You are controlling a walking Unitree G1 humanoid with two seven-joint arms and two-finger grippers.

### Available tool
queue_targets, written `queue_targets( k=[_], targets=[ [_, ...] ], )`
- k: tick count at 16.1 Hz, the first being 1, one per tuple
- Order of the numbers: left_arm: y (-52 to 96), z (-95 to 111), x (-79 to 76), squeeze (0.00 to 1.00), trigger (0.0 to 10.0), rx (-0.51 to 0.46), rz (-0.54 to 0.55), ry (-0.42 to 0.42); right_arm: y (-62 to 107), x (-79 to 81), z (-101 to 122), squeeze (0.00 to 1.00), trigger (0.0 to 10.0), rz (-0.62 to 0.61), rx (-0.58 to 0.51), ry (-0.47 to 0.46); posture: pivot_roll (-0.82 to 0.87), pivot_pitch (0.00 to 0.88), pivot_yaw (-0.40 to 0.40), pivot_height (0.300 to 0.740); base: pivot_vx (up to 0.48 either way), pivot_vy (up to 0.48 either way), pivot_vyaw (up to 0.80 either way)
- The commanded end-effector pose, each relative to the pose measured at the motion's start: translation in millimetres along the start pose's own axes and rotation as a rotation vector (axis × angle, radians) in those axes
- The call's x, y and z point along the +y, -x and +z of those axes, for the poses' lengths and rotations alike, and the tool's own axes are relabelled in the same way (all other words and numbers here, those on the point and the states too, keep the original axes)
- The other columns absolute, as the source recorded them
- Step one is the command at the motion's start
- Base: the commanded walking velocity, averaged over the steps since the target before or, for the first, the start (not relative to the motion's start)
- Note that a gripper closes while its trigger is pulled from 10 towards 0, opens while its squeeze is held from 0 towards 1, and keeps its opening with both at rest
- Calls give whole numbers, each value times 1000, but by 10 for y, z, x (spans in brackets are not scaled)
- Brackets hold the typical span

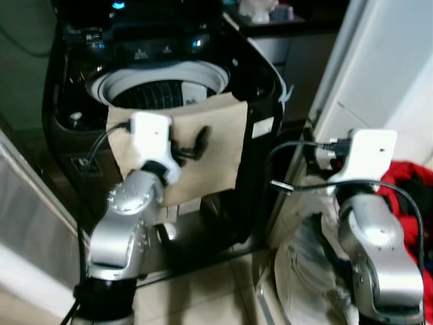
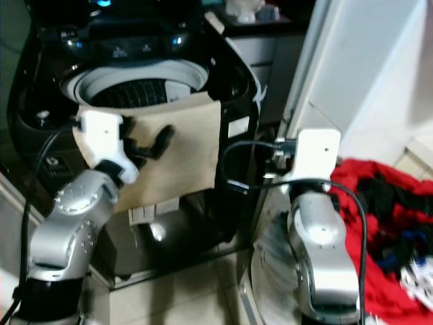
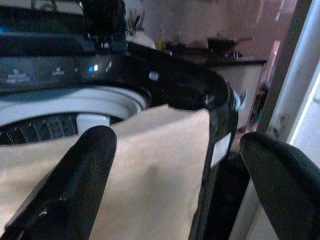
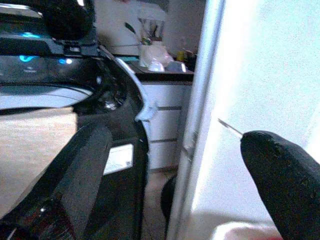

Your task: Clothes washing

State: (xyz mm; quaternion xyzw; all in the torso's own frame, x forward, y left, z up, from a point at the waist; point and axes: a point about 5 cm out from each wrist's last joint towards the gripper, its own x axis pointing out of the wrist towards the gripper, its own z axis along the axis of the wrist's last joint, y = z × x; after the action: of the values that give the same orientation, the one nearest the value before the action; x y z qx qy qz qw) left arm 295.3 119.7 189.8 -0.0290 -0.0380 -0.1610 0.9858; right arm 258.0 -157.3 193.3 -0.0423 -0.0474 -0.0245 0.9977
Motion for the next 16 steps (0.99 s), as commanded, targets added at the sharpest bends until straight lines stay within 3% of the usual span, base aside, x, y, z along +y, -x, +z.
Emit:
queue_targets(
  k=[1,4,10,13,16],
  targets=[
    [29,41,86,0,10000,-11,36,-3,10,73,103,0,10000,26,-30,-25,-143,0,4,740,0,0,-788],
    [-12,38,95,0,10000,14,42,-13,-18,41,212,0,10000,2,-54,-27,-149,0,9,740,0,0,-788],
    [-63,112,125,0,10000,-35,66,-67,-3,15,189,0,10000,-2,9,21,-143,0,13,740,0,0,-788],
    [-128,261,126,0,10000,-83,34,-106,-20,15,274,0,10000,19,-10,20,-144,0,27,740,0,0,-788],
    [-176,315,141,0,10000,-102,52,-87,-50,-72,303,0,10000,-3,-14,19,-156,0,25,740,0,0,-788]
  ],
)
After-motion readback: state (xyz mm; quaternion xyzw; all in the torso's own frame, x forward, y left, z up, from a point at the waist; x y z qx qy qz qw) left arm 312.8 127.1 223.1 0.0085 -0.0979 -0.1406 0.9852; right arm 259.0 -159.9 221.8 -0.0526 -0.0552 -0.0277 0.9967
